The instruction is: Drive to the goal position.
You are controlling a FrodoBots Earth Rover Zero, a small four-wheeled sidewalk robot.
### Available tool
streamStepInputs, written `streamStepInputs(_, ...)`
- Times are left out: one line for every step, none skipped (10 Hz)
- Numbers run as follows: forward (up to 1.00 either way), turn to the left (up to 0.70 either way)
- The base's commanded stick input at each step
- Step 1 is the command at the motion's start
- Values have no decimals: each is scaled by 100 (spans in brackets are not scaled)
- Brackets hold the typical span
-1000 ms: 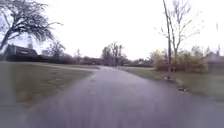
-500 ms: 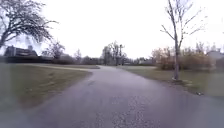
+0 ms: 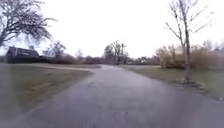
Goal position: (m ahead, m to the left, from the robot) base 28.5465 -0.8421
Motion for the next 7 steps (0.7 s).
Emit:
streamStepInputs(100,0)
streamStepInputs(100,0)
streamStepInputs(100,0)
streamStepInputs(100,0)
streamStepInputs(100,0)
streamStepInputs(100,0)
streamStepInputs(100,0)
